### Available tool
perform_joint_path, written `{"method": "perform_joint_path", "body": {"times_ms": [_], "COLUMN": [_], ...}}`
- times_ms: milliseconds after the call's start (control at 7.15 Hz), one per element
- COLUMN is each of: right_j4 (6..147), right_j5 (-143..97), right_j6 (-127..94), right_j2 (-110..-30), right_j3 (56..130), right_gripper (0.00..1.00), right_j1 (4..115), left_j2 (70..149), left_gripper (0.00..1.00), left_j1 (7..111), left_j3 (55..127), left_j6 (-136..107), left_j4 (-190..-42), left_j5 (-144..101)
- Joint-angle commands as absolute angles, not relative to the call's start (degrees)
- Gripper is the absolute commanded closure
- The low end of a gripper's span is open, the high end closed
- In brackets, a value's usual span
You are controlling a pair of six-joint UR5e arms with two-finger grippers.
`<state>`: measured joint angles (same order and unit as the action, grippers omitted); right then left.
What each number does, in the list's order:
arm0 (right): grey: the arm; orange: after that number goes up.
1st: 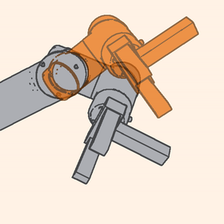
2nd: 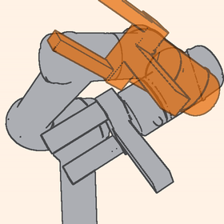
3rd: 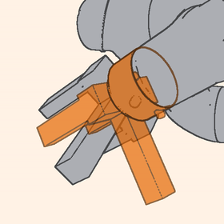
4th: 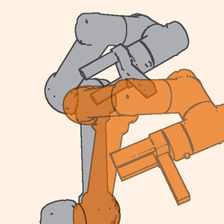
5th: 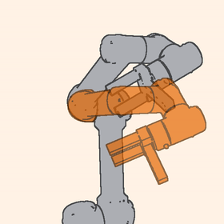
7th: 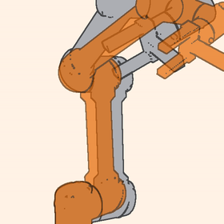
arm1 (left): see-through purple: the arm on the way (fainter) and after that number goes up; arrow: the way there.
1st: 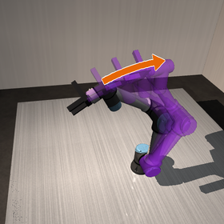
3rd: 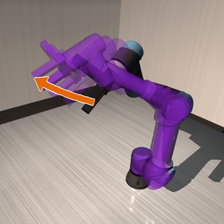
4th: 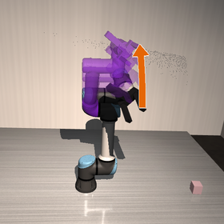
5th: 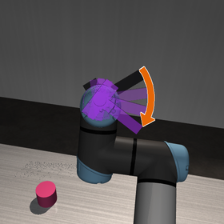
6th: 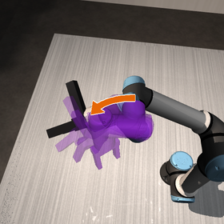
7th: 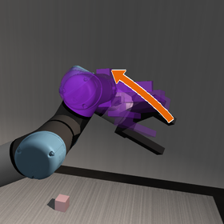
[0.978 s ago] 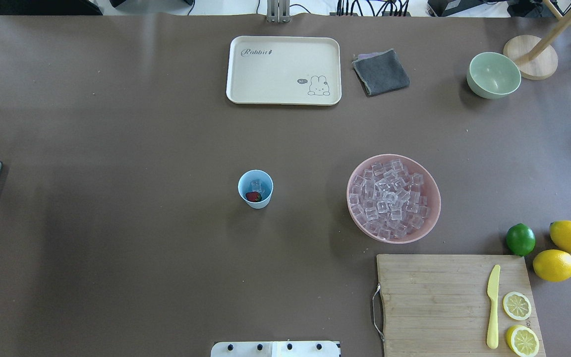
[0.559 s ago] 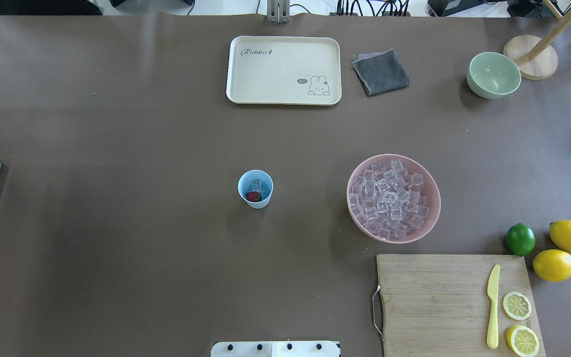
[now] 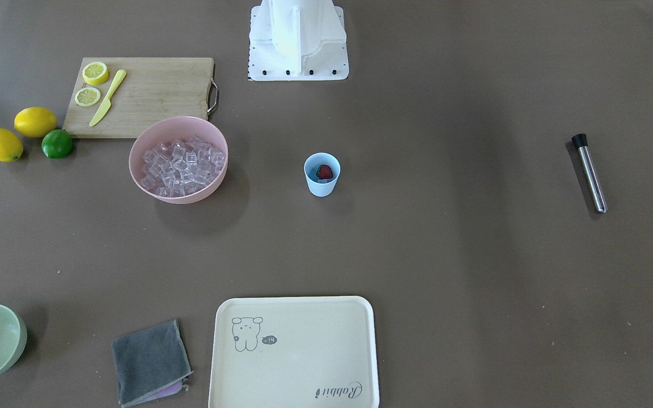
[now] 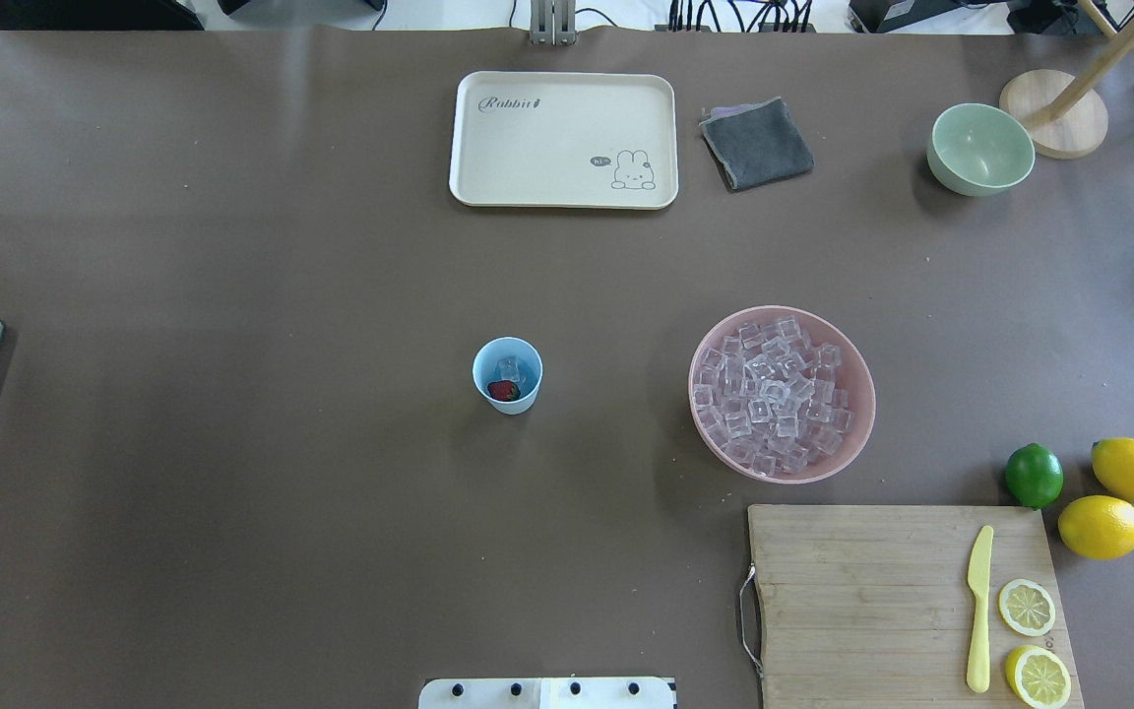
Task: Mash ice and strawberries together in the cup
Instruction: 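Lower the pestle onto the table and open the left gripper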
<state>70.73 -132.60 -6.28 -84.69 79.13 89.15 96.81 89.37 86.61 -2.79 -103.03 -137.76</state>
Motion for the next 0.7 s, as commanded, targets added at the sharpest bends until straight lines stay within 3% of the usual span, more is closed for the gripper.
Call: {"method": "perform_joint_path", "body": {"times_ms": [0, 559], "right_j4": [70.92, 78.53], "right_j5": [-133.32, -133.85], "right_j6": [-6.07, -6.07], "right_j2": [-84.03, -80.88], "right_j3": [79.01, 79.36], "right_gripper": [0.00, 0.00], "right_j1": [88.15, 88.06], "left_j2": [96.68, 96.24], "left_gripper": [0.01, 0.01], "left_j1": [90.09, 90.97], "left_j3": [86.57, 85.87], "left_j6": [-1.85, -1.76], "left_j4": [-102.13, -102.39], "left_j5": [-138.25, -137.73]}}
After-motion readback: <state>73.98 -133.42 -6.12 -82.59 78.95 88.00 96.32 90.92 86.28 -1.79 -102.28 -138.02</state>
